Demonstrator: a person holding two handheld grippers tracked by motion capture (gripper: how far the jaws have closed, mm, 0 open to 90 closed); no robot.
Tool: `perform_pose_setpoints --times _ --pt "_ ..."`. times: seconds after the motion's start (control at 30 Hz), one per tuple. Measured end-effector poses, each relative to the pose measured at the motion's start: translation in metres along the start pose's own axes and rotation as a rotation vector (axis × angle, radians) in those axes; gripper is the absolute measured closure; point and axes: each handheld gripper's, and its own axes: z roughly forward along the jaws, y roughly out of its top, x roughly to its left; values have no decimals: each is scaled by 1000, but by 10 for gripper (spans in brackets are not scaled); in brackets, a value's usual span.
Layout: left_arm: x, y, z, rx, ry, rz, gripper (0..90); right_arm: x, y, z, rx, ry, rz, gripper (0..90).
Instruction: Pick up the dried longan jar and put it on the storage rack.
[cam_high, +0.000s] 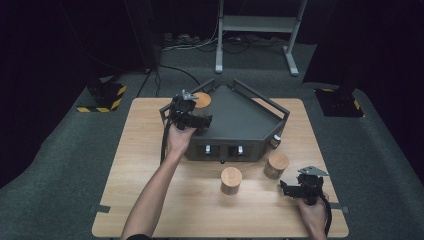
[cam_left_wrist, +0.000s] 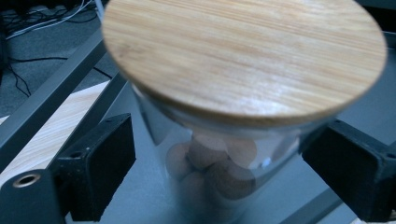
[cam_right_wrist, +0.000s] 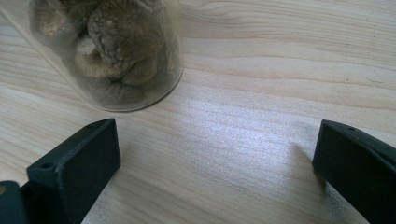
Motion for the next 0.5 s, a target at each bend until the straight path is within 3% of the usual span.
perform_pose_setpoints --times 0.23,0.5 --pt "2 -1 -9 3 3 12 92 0 0 0 0 0 0 2" --pt "9 -3 -23 -12 5 -18 90 0 0 0 0 0 -1 2"
